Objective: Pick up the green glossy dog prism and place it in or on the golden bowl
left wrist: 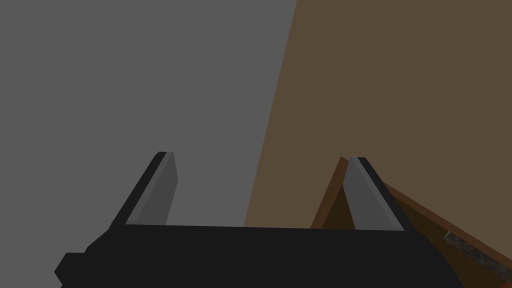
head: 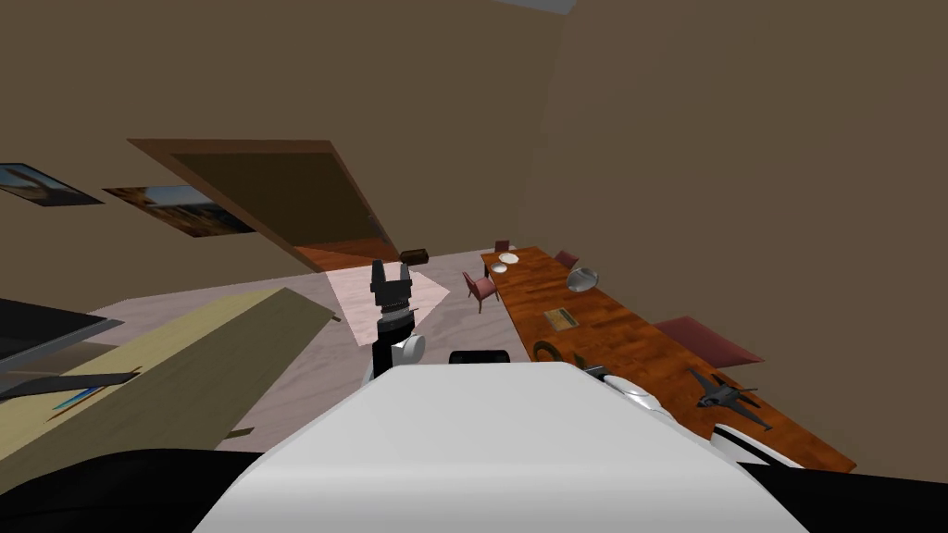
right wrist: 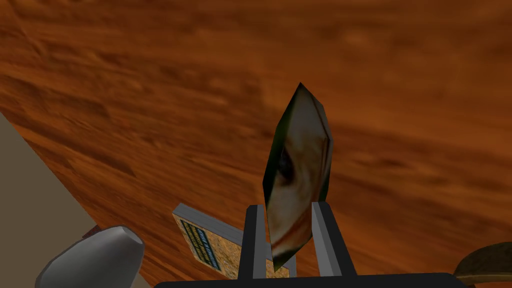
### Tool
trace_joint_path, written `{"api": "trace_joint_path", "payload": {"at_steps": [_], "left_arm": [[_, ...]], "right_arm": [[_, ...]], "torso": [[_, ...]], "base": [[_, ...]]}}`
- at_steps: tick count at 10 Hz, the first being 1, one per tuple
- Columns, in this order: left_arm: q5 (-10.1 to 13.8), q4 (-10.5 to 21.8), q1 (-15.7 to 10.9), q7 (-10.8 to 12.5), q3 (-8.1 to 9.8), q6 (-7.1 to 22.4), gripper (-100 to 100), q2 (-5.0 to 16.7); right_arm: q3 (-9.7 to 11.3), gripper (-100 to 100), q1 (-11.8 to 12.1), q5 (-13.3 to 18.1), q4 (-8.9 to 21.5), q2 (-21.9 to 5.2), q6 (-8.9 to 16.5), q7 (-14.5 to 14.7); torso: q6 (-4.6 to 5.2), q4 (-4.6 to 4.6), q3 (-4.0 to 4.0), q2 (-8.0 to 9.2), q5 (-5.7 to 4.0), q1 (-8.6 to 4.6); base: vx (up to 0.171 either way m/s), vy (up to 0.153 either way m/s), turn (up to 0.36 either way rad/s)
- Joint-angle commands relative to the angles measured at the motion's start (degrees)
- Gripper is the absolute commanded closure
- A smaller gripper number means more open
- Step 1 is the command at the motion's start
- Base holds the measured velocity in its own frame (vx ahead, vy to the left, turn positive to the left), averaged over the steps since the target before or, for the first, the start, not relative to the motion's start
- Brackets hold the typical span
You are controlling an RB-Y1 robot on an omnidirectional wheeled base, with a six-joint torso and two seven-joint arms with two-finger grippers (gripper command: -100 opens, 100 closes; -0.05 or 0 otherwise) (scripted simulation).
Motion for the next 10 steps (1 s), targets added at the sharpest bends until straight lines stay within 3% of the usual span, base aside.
{"api": "trace_joint_path", "payload": {"at_steps": [1, 6, 10], "left_arm": [[0.0, 0.0, 0.0, 0.0, 0.00, 0.0, 0, 0.0], [0.0, 0.0, 0.0, 0.0, 0.00, 0.0, 0, 0.0], [0.0, 0.0, 0.0, 0.0, 0.00, 0.0, 0, 0.0]], "right_arm": [[0.5, 100, -0.6, 1.0, 0.8, 0.7, 2.6, 0.1], [1.6, 100, -2.0, 3.9, 2.8, 2.8, 8.9, 0.5], [2.8, 100, -3.3, 6.8, 4.9, 5.0, 15.4, 1.4]], "torso": [[0.00, 0.00, 0.00, 0.00, 0.00, 0.00], [-0.03, -0.01, -0.01, 0.01, 0.06, 0.15], [-0.08, -0.02, -0.07, -0.12, 0.13, 0.18]], "base": [[-0.068, 0.006, 0.006], [-0.080, 0.008, 0.009], [-0.066, 0.013, 0.022]]}}
